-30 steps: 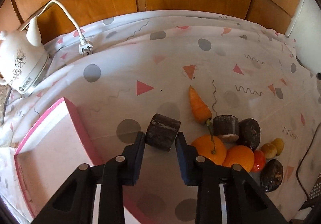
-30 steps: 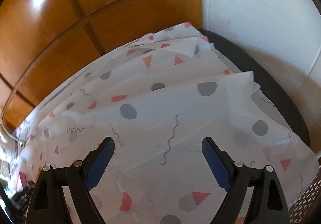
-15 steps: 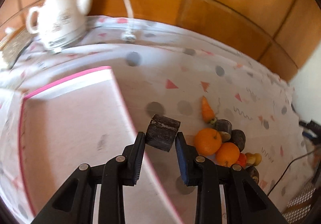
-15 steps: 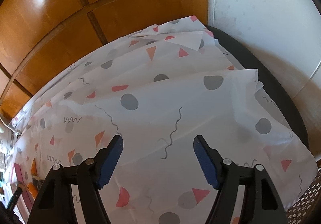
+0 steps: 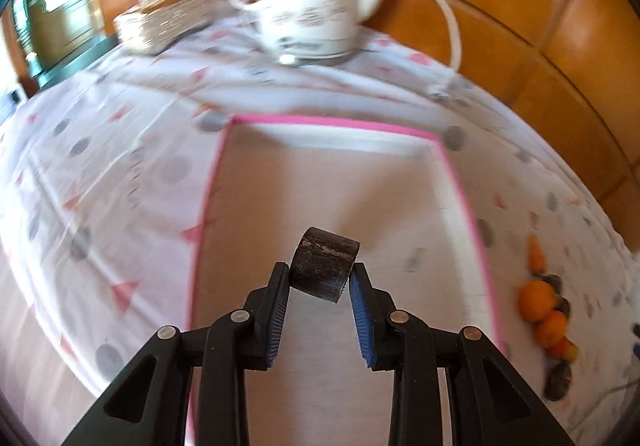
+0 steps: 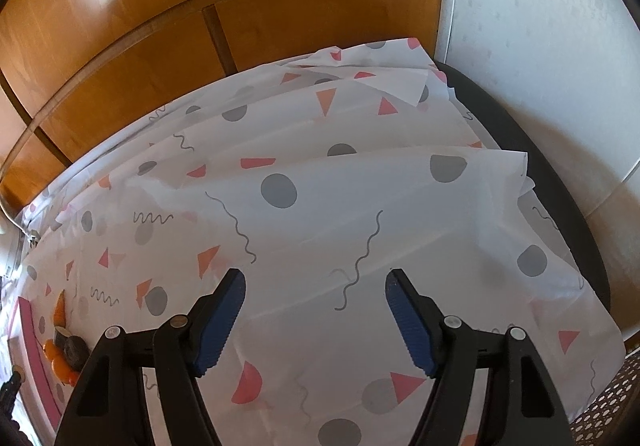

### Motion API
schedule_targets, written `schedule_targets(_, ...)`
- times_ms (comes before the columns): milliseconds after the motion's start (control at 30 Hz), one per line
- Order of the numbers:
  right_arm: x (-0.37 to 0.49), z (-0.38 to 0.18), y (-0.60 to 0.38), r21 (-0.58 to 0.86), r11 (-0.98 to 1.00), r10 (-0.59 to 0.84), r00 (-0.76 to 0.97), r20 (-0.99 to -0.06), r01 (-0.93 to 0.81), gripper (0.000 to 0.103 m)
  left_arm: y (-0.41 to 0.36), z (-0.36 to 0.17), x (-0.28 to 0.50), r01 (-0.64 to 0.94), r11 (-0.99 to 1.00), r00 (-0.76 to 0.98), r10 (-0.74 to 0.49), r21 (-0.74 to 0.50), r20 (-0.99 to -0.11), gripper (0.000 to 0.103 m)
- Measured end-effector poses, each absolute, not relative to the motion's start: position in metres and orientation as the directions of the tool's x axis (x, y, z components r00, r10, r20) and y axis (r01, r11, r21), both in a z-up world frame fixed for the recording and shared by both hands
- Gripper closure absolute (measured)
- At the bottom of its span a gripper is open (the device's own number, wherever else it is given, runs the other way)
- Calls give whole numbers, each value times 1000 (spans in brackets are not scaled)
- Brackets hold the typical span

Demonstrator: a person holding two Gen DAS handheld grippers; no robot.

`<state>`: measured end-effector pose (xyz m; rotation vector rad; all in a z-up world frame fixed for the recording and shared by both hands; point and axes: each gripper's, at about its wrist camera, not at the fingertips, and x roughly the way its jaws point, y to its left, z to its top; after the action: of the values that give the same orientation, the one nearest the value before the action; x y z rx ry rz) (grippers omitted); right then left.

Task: Organize fruits
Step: 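Carry the cylinder into the pink tray and open the left gripper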

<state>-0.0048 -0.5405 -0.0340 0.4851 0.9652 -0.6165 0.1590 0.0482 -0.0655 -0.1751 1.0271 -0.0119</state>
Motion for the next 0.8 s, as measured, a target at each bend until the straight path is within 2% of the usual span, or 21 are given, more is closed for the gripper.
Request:
schedule_targets(300, -3, -35, -538, 84, 738, -276, 413, -868, 670, 29, 55, -72, 141, -111, 989, 543, -22, -98, -839, 70)
schedule_targets(367, -2, -35, -536, 91, 749, -266, 424, -865, 656, 29, 55, -69, 133, -120, 989, 561, -9, -92, -828, 55)
schedule_targets(400, -1, -34, -534, 92, 757, -263, 430, -864, 647, 29, 57, -68, 129, -128, 988, 570, -3, -92, -822, 51)
schedule_targets(567, 7, -34, -518, 75, 806, -245, 446, -861, 588, 34, 62, -65, 110, -153, 981, 577, -7, -117, -817, 49)
schedule_targets(800, 14, -36, -503, 49, 844, -230, 443, -867, 535, 34, 63, -56, 83, -151, 978, 591, -28, -145, -806, 43)
